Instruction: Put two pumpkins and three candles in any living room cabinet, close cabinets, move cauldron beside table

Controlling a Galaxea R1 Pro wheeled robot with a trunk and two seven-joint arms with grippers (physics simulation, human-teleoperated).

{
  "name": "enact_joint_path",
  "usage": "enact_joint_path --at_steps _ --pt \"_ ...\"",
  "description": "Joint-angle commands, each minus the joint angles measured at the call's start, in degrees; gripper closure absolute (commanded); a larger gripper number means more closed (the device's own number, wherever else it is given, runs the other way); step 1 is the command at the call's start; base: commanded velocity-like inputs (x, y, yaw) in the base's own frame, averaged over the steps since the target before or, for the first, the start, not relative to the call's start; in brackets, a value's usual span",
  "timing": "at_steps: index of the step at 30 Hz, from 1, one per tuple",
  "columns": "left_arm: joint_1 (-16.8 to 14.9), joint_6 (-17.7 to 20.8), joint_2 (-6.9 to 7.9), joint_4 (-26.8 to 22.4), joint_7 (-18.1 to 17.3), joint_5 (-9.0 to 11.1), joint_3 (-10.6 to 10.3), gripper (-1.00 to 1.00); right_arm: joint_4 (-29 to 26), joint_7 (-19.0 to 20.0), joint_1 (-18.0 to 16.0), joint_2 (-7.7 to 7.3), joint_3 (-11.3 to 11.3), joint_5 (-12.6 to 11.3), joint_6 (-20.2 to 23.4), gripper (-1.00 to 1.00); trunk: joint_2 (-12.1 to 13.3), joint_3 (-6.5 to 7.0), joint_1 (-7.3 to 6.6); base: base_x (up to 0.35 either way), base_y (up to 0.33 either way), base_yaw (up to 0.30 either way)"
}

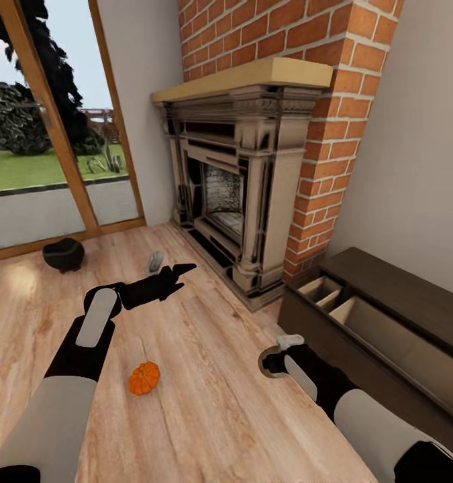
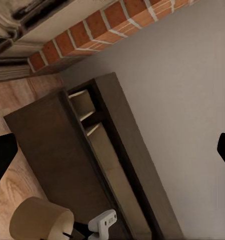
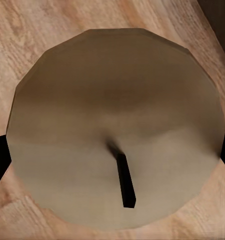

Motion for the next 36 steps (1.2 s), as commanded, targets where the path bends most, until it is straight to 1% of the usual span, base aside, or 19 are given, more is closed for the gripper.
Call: enact_joint_path --at_steps 1,7,10,16,36 --pt "0.0 0.0 0.0 -0.01 0.0 0.0 0.0 -1.0 -0.04 -0.02 0.0 0.04 0.07 0.05 -0.01 1.0 0.0 0.0 0.0 0.0 0.275 -0.113" --pt "0.0 0.0 -0.02 -0.19 -0.06 0.0 -0.11 -1.0 -0.17 -0.07 0.0 0.11 0.1 0.12 -0.01 1.0 0.0 0.01 0.0 0.096 0.258 -0.119" --pt "0.0 0.0 -0.01 -0.27 -0.08 -0.04 -0.98 -1.0 -0.18 -0.07 0.0 0.09 0.09 0.13 -0.01 1.0 0.0 0.01 0.0 0.191 0.154 -0.259" --pt "0.0 0.0 0.0 -0.29 -0.04 -0.09 -1.78 -1.0 -0.18 -0.07 0.0 0.08 -0.03 0.08 -0.01 1.0 0.0 0.01 0.0 0.06 0.023 -0.283" --pt "0.0 -0.09 -0.06 -0.21 -0.07 -0.09 -1.84 -1.0 -0.09 -0.07 0.0 0.0 -0.13 -0.07 -0.01 1.0 0.0 0.01 0.0 0.001 0.0 -0.287"
